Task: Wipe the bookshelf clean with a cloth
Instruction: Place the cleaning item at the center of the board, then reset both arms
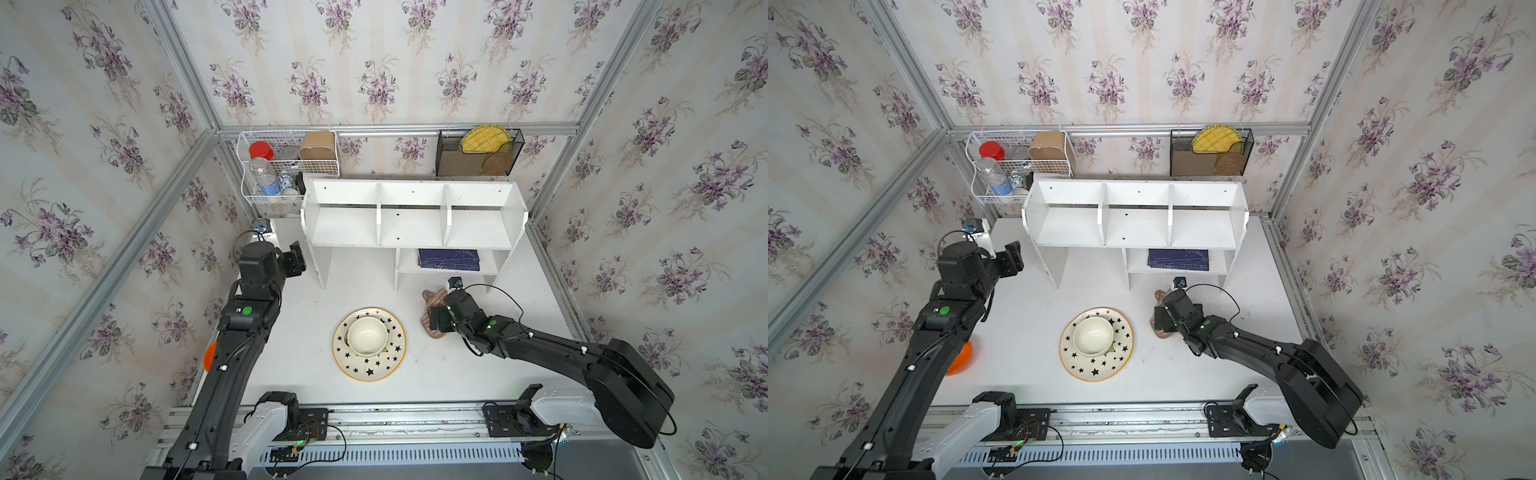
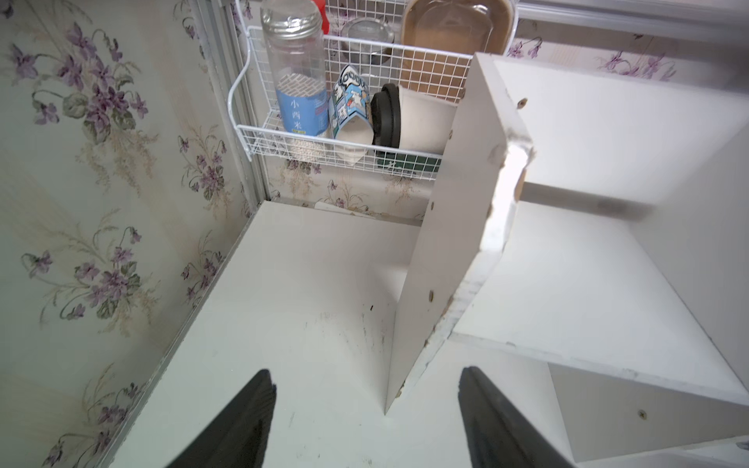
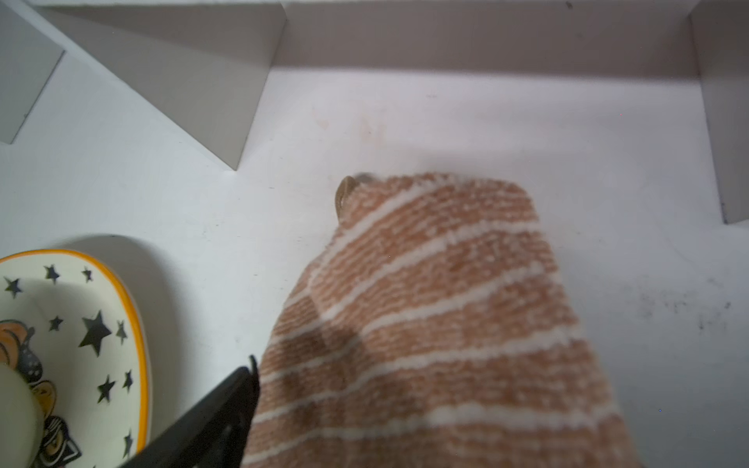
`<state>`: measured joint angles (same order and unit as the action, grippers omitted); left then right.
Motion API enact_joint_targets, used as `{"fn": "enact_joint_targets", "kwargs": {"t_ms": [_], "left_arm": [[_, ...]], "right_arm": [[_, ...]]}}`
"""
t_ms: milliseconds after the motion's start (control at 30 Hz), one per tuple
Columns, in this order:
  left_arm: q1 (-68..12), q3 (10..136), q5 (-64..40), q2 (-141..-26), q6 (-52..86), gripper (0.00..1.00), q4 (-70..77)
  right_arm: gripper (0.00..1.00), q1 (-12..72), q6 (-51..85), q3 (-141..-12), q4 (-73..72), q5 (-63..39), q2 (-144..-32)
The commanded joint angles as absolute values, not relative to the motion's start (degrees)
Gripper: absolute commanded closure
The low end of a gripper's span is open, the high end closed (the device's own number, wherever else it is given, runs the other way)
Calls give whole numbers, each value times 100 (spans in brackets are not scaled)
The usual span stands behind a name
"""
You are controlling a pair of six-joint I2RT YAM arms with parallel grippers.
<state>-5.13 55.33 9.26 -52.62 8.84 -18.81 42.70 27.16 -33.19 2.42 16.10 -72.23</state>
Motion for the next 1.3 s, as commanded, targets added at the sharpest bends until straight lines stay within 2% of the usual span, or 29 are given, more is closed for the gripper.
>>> {"fn": "enact_joint_targets", "kwargs": {"t_ms": [0, 133, 300, 367, 467, 533, 633, 767, 900, 1033, 1067, 1133, 1233, 1267], "left_arm": [[-501, 5321, 1586, -5062, 1147, 25, -2095], [-501, 5061, 2590, -4983, 1217, 22, -1948], [-503, 4489, 2824, -4908, 873, 22, -1111], [-501, 4252, 2969, -4931, 844, 22, -738], [-488, 3756, 3200, -5032, 525, 22, 73], [-411, 3542, 3341, -5195, 416, 22, 450], [-215, 3317, 3465, -5679, 353, 22, 836], [-73, 2618, 3457, -6222, 104, 22, 2297], [-12, 2165, 2845, -6649, 2, 23, 3338], [80, 1988, 2343, -6958, -34, 24, 3985], [94, 1960, 2176, -7030, -160, 23, 4110], [109, 1997, 2073, -7169, -205, 23, 4157], [101, 2058, 1984, -7127, -177, 23, 4007], [102, 2102, 1971, -7027, -53, 23, 3792]], "right_arm": [[0, 4263, 2635, -3410, 535, 1849, -6498], [0, 4264, 2336, -3554, 983, 2214, -5398], [0, 4254, 2353, -3662, 1181, 2951, -4416], [0, 4225, 2465, -3709, 1197, 3565, -4239], [0, 4123, 2844, -3715, 1203, 5141, -4171], [0, 3849, 2548, -3535, 728, 5580, -4251], [0, 2915, 2442, -3365, 158, 5546, -4890], [0, 1589, 3520, -2898, -329, 5684, -5677], [0, 577, 3830, -1808, -1780, 5418, -5984], [0, 425, 2832, -1125, -4158, 5407, -6742], [0, 424, 2561, -1056, -4648, 5178, -6841], [0, 403, 1822, -658, -6519, 4544, -7182], [0, 416, 1120, -584, -8021, 3492, -8090], [0, 411, 895, -606, -7895, 3019, -8143]]}}
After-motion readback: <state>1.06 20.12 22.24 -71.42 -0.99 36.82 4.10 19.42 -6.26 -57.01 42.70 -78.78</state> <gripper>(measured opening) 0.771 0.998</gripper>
